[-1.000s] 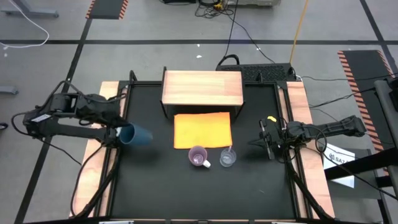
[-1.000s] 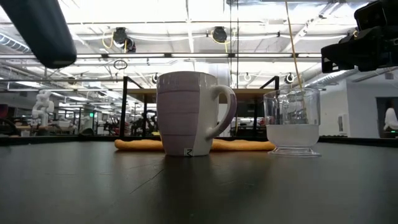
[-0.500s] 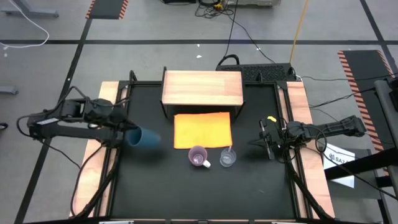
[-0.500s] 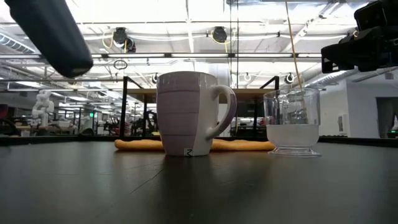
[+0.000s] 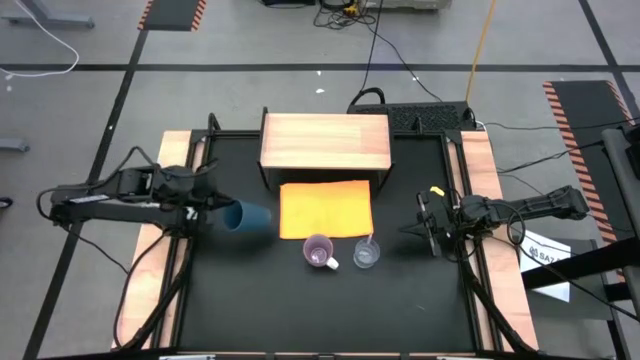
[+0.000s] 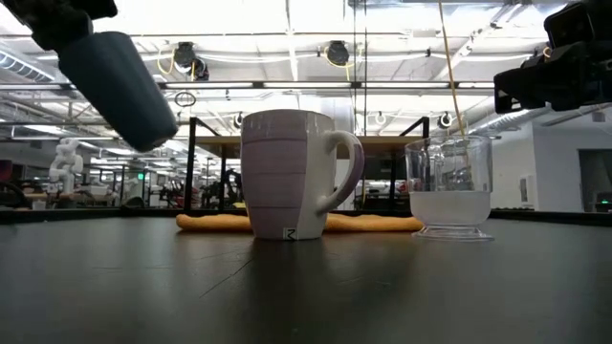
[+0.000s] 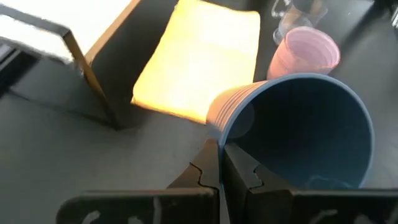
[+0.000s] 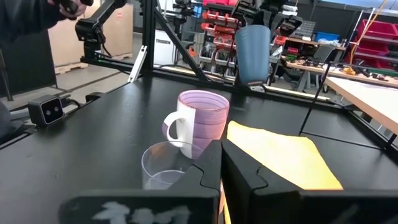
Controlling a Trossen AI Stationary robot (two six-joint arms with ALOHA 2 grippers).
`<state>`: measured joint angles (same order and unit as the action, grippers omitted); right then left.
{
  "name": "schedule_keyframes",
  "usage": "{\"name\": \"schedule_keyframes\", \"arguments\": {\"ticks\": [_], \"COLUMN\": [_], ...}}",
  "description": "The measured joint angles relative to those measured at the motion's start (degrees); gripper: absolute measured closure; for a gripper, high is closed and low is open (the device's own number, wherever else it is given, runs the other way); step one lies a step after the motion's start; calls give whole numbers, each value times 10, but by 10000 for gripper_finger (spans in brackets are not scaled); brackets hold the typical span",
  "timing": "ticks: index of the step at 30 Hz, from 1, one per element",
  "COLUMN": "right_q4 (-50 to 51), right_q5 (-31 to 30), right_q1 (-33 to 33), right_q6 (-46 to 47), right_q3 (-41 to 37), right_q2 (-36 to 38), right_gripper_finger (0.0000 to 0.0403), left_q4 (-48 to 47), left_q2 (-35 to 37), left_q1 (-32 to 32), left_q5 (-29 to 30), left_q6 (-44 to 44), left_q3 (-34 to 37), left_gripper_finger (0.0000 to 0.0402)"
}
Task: Stack small to large cups/mugs on shelf
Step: Put the blue cup on the shelf
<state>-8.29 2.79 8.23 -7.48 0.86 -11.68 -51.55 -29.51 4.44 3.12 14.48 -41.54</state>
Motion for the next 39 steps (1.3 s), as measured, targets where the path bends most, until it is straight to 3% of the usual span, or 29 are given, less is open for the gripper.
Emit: {"name": "schedule_keyframes", "arguments": {"ticks": [18, 29, 39], "right_q4": [0, 0, -4], "right_q5": [0, 0, 0], "right_q1": [0, 0, 0], "right_q6": [8, 7, 6], "right_q3": [0, 0, 0], "right_q2": [0, 0, 0], "right_gripper_finger": [403, 403, 403], "left_q4": [33, 125, 149], "left_q2": [20, 26, 5], "left_q1": [-5, -31, -20], "left_q5": [9, 56, 100], "left_q6": [-28, -6, -33], "left_q3": [21, 21, 21], "left_gripper_finger": [401, 401, 401]}}
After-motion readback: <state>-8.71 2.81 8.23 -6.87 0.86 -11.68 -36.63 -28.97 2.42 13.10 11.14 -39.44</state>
